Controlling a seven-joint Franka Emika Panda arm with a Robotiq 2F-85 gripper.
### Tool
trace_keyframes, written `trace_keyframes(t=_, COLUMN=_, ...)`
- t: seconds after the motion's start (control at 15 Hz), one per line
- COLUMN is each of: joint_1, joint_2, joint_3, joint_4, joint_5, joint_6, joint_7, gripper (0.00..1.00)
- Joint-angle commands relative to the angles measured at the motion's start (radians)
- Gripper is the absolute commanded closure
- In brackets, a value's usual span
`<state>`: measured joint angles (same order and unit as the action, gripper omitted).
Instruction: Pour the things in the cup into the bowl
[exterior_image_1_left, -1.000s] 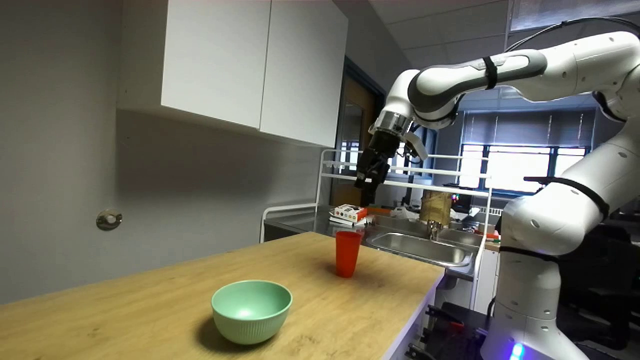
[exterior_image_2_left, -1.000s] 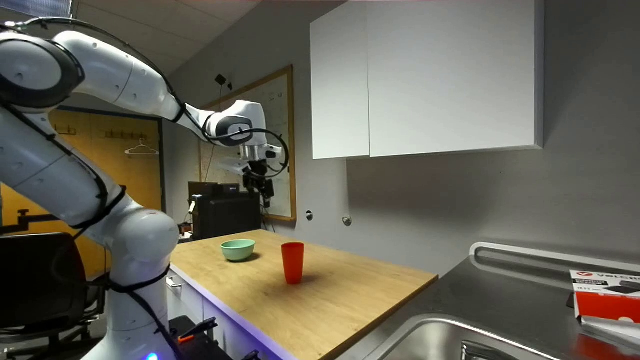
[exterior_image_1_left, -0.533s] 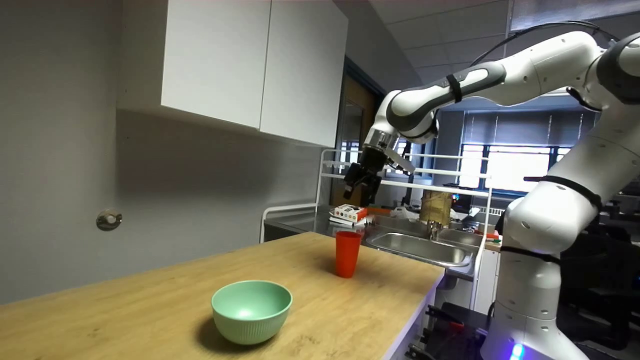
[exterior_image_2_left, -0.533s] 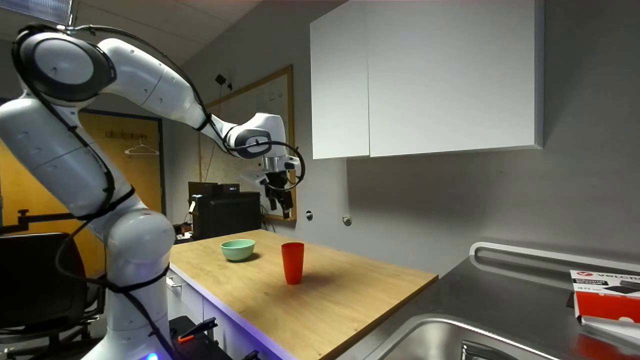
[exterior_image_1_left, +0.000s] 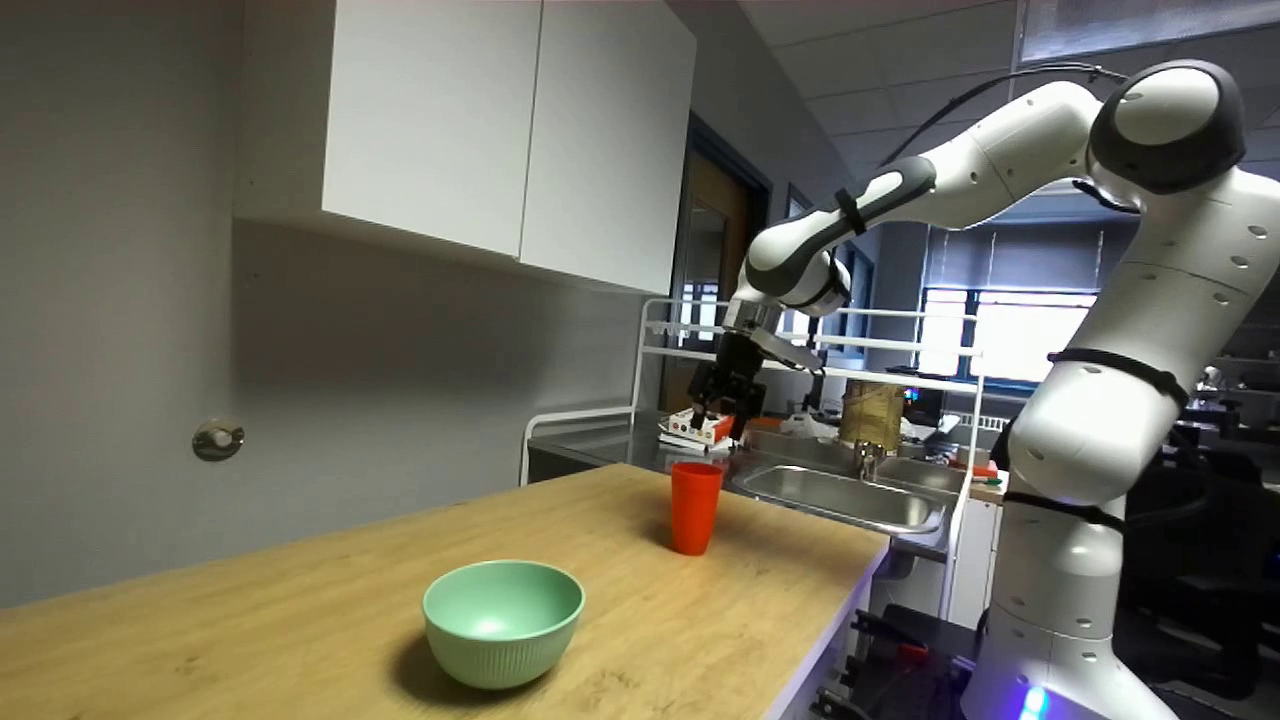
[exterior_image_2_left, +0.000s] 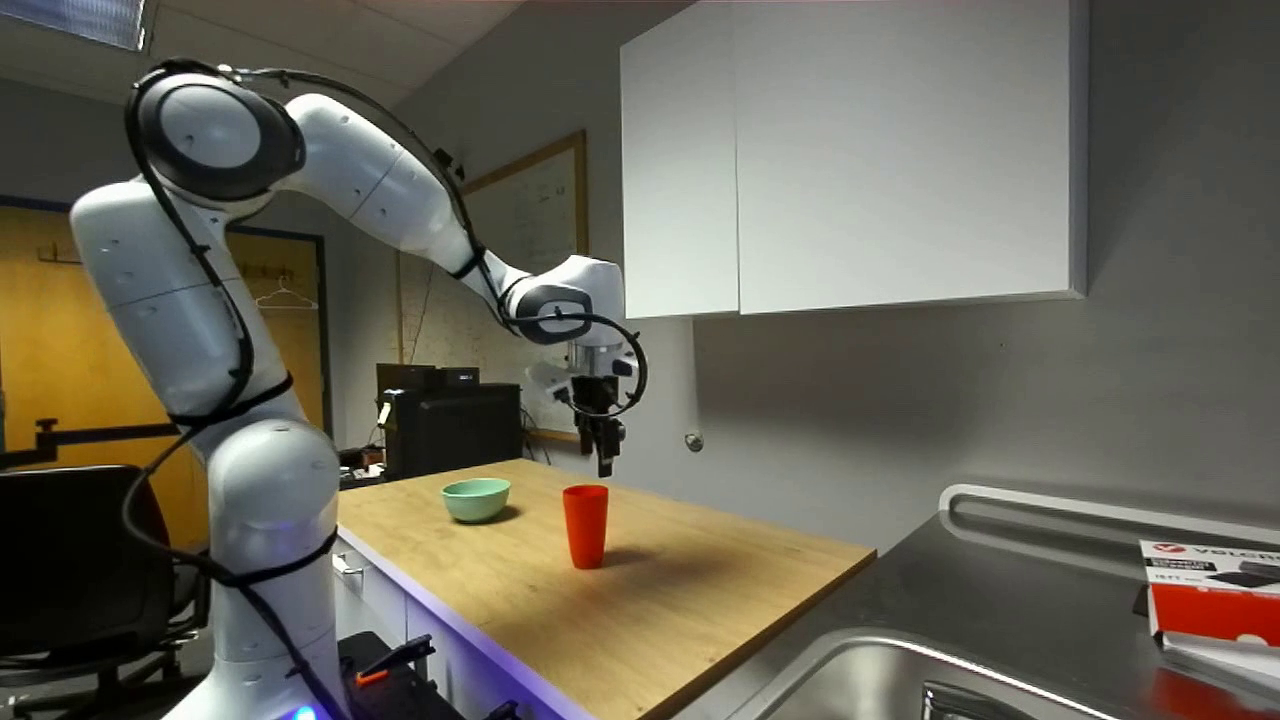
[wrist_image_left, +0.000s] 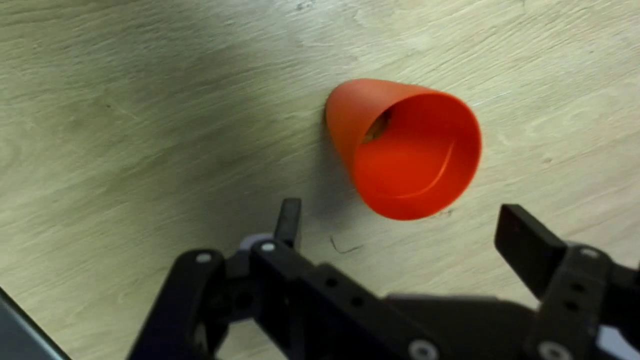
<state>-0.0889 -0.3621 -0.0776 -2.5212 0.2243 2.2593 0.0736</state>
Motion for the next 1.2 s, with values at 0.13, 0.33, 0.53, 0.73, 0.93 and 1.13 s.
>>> trace_keyframes(t=0.13, joint_1=-0.024, joint_2=0.152, joint_3=-0.026, joint_4=0.076, joint_5=-0.002, joint_6=-0.024, joint_7=0.053, gripper=0.0)
trace_keyframes(t=0.33, joint_1=-0.027, joint_2=0.209, joint_3=-0.03, joint_4=0.093, joint_5=0.0, joint_6=-0.033, joint_7=0.064, gripper=0.0)
trace_keyframes(t=0.53, joint_1=-0.026, joint_2=0.247, joint_3=-0.028, joint_4=0.106, joint_5=-0.005, joint_6=-0.029, joint_7=0.082, gripper=0.25)
trace_keyframes(t=0.73, joint_1=-0.026, joint_2=0.267, joint_3=-0.027, joint_4=0.117, joint_5=-0.009, joint_6=-0.03, joint_7=0.099, gripper=0.4)
trace_keyframes(t=0.93, joint_1=-0.025, joint_2=0.273, joint_3=-0.026, joint_4=0.124, joint_5=-0.01, joint_6=-0.029, joint_7=0.112, gripper=0.64)
trace_keyframes(t=1.13, joint_1=-0.02, joint_2=0.265, joint_3=-0.018, joint_4=0.125, joint_5=-0.021, joint_6=-0.024, joint_7=0.132, gripper=0.88)
